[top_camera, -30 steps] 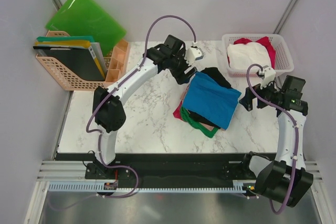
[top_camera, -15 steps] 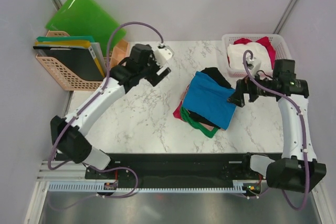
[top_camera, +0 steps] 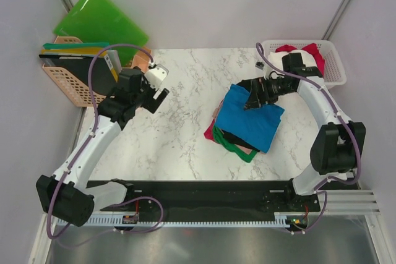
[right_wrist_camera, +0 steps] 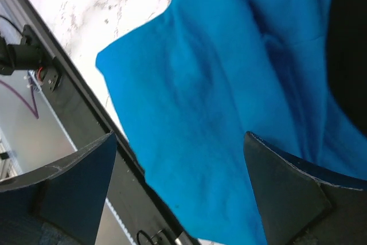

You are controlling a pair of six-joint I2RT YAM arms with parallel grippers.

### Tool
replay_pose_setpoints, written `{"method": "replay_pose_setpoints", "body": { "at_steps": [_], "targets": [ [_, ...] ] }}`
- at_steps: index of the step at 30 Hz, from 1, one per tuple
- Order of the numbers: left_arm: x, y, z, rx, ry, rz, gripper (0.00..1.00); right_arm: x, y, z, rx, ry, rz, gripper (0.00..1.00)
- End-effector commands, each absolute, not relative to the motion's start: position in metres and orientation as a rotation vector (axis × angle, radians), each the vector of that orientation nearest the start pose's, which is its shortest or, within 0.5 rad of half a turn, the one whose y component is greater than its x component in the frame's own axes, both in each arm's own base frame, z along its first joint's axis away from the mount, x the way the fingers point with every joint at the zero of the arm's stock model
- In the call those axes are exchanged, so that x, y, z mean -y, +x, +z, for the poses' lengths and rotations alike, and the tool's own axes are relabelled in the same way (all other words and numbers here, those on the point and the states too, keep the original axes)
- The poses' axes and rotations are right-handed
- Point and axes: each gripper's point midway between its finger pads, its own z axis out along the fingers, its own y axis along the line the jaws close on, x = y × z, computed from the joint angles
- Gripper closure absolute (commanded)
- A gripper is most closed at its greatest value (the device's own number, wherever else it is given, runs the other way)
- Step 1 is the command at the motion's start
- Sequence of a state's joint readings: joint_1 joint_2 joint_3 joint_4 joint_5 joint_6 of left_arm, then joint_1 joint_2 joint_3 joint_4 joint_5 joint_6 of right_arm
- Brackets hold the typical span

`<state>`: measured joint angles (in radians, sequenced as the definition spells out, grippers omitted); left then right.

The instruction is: Fold and stack the t-shirts

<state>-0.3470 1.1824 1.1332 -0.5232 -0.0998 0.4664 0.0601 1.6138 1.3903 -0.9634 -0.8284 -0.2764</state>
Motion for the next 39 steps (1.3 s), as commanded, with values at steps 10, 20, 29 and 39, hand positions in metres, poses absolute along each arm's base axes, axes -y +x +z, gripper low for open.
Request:
{"method": "replay_pose_setpoints", "body": {
  "at_steps": [10, 20, 29, 39],
  "targets": [
    [0.087, 0.345, 0.235, -1.99, 0.767, 0.119, 0.0, -0.14, 0.364, 0.088, -2.573, -0.65, 0.659, 0.02],
    [0.087, 0.335, 0.212, -2.034, 0.787, 0.097, 0.0, -0.155, 0.37, 0.086, -2.514, -0.678, 0.591, 0.02],
    [0.085, 0.34, 0.187, -2.066, 0.796, 0.117, 0.0, -0.155, 0.364, 0.187, -2.371, -0.706, 0.453, 0.02],
    [0.082, 0.341, 0.188, -2.073, 0.796, 0.135, 0.0, -0.15, 0.324, 0.206, -2.39, -0.698, 0.493, 0.02]
  ]
}}
